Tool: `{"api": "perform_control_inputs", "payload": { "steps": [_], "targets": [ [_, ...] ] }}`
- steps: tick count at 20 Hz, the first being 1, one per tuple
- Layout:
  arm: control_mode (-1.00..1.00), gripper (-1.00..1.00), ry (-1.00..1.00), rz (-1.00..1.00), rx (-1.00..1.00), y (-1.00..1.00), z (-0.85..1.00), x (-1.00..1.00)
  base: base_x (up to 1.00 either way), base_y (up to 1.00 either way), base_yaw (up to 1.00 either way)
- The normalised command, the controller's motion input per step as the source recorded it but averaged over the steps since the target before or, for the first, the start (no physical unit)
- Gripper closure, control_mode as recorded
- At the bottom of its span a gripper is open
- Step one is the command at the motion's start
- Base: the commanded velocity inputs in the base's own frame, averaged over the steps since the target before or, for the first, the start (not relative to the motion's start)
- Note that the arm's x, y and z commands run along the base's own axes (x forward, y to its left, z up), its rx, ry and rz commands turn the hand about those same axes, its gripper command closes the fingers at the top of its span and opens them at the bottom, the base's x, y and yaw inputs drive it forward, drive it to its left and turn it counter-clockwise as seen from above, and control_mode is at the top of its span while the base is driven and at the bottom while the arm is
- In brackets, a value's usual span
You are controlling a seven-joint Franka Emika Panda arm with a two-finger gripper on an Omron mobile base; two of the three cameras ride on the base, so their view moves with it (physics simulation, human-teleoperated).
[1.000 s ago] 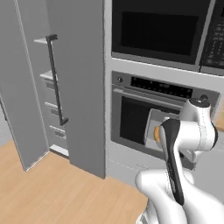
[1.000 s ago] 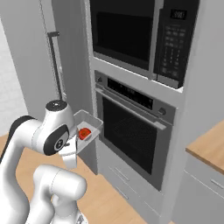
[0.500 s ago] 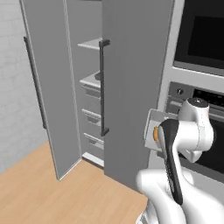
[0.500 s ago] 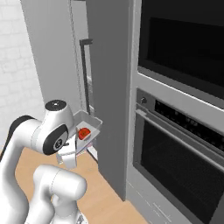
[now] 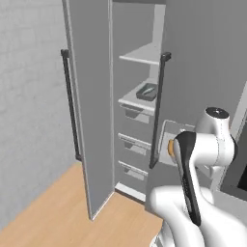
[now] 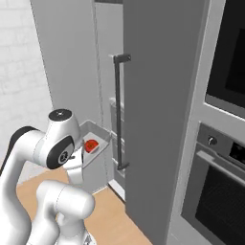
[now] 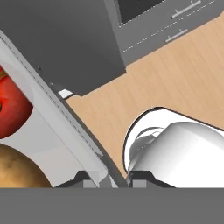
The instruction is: Take the meat container that has the fish and place it on the second highest rack of the freezer. Then take the vegetable container that has the tomato and potato and place it on the highest rack of the freezer.
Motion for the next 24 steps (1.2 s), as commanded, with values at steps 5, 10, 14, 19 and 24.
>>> {"api": "perform_control_inputs", "payload": {
  "steps": [5,10,14,19,24],
  "targets": [
    [1.0,1.0,0.0,0.0,0.0,0.0,0.0,0.0,1.0,1.0,-0.5],
    [1.0,1.0,0.0,0.0,0.0,0.0,0.0,0.0,0.92,0.96,-0.54],
    [1.0,1.0,0.0,0.0,0.0,0.0,0.0,0.0,0.7,0.63,-0.27],
    [1.0,1.0,0.0,0.0,0.0,0.0,0.0,0.0,0.42,-0.09,-0.04],
    [1.0,1.0,0.0,0.0,0.0,0.0,0.0,0.0,0.78,-0.04,-0.04]
  ]
}}
